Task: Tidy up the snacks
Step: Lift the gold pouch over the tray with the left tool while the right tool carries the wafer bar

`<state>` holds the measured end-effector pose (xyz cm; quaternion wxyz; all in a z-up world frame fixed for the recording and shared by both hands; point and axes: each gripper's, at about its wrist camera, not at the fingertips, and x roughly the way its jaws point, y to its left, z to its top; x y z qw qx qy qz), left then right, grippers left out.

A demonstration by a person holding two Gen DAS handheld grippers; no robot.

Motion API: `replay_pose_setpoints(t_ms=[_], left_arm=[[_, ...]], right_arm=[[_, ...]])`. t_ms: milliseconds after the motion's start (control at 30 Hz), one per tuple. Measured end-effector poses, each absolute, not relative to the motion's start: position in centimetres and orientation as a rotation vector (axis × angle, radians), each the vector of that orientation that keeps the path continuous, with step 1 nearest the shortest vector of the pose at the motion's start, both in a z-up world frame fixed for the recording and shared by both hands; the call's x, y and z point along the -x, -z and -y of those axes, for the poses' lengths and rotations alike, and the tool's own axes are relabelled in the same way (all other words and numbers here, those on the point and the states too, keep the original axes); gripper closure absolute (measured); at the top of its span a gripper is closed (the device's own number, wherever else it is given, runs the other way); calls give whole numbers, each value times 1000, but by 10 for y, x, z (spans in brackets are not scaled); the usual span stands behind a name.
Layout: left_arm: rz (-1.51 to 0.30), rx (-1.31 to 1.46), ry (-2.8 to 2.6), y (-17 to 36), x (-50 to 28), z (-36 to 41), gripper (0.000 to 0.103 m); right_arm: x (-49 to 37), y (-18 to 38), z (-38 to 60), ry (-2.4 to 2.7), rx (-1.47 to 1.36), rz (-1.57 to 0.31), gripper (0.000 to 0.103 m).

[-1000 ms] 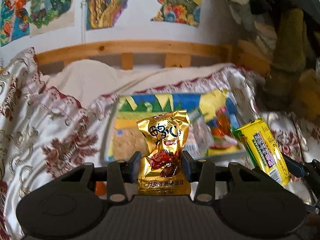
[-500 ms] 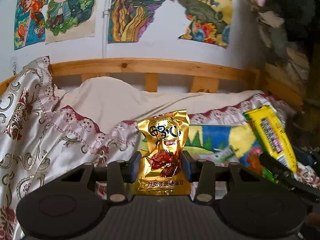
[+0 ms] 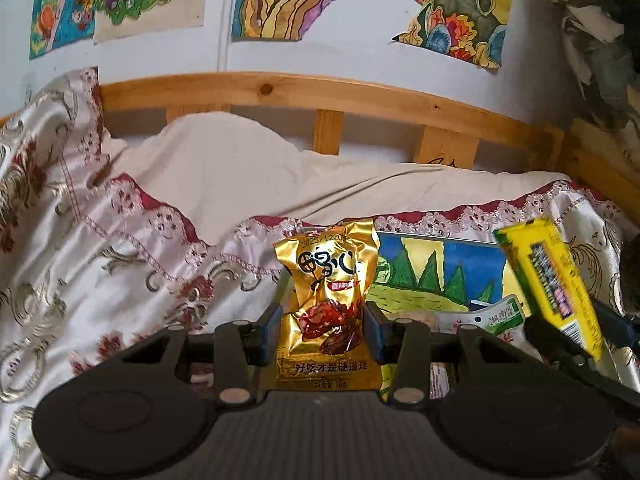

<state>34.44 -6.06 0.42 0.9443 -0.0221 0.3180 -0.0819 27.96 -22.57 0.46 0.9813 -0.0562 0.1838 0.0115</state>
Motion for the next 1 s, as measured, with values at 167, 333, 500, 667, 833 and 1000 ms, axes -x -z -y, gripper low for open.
replay_pose_setpoints(t_ms=[167, 333, 500, 667, 833, 1000], left_arm=[[-683, 49, 165, 13, -353, 65, 56], [-710, 45, 158, 27, -357, 69, 56], [-743, 31, 150, 37, -360, 74, 56], [-781, 36, 151, 45, -361, 76, 54], [-796, 24, 152, 48, -361, 80, 52], [-817, 43, 151, 46, -362, 79, 45]], right_arm=[[-290, 11, 229, -7, 107, -424, 53], [-294, 22, 229, -5, 117, -455, 53], [-299, 33, 229, 7, 125, -500, 53], [-300, 39, 230, 13, 129, -520, 53], [-301, 43, 229, 10, 133, -540, 52], [-301, 44, 230, 3, 131, -558, 50]])
